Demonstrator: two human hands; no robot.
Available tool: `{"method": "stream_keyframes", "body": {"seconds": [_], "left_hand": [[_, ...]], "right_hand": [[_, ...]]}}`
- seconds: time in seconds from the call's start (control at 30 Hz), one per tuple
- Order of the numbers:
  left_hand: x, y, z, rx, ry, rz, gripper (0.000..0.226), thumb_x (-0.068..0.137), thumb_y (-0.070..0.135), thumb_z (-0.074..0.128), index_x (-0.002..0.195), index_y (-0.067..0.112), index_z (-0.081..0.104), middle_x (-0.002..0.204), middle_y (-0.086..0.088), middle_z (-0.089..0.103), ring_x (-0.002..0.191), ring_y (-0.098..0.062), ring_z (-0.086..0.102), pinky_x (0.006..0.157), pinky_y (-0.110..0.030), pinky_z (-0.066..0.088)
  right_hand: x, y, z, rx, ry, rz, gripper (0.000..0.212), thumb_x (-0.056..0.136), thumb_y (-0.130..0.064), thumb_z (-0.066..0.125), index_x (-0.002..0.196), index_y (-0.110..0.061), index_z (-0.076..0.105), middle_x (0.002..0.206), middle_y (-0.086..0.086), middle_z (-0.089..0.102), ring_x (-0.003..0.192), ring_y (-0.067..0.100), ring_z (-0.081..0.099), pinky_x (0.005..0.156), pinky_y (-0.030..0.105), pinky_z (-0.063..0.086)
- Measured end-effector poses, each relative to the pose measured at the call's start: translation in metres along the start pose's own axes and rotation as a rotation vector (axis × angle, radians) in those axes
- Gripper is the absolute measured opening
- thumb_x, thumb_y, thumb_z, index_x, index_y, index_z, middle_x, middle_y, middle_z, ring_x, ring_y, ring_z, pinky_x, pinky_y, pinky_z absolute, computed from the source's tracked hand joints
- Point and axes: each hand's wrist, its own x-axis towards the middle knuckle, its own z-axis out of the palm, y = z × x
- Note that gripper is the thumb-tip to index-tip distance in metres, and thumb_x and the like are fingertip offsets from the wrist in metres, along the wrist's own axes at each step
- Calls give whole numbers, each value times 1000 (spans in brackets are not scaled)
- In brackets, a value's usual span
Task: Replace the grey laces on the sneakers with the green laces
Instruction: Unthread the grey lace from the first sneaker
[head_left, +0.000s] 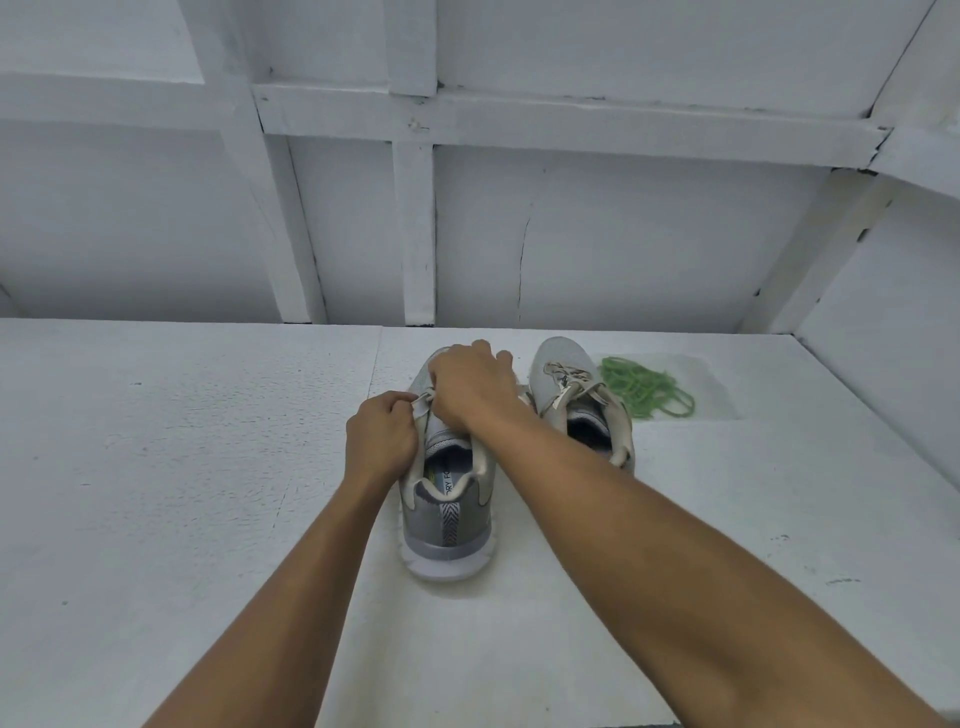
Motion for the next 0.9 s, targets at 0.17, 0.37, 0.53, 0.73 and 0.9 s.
{"method": "stream_keyframes", "body": {"seconds": [0.17,0.37,0.53,0.73,0.9], "left_hand": [[0,0,0,-20,4,-16,36,95,10,39,110,11,71,117,-11,68,110,-30,56,93,-33,43],[1,0,1,-14,-3,-29,36,97,11,38,112,11,70,118,-12,67,110,-31,56,96,-36,43],[3,4,-2,-8,-60,-42,36,97,12,37,116,12,68,121,-9,65,111,-28,55,97,-37,44],[22,32,-13,-71,-231,-71,33,92,5,43,114,7,68,110,-8,61,98,-22,55,78,-32,49],[34,53,-7,77,-280,49,25,93,10,50,105,8,71,103,-3,62,99,-18,55,85,-29,45]], "right_hand": [[1,13,-16,81,121,47,24,85,-11,53,105,-21,62,111,2,62,113,28,49,88,37,36],[5,48,-53,226,251,144,29,85,0,47,106,-10,64,114,11,54,107,32,51,75,35,44],[-7,60,-47,285,120,249,28,86,3,48,113,-4,54,119,15,48,101,34,56,73,35,42],[-23,37,-36,558,-77,228,27,81,-37,63,72,-15,52,76,6,61,70,28,67,63,35,57],[-33,30,-10,624,-170,258,22,84,-38,55,76,-17,53,84,7,60,79,27,61,63,29,46]]}}
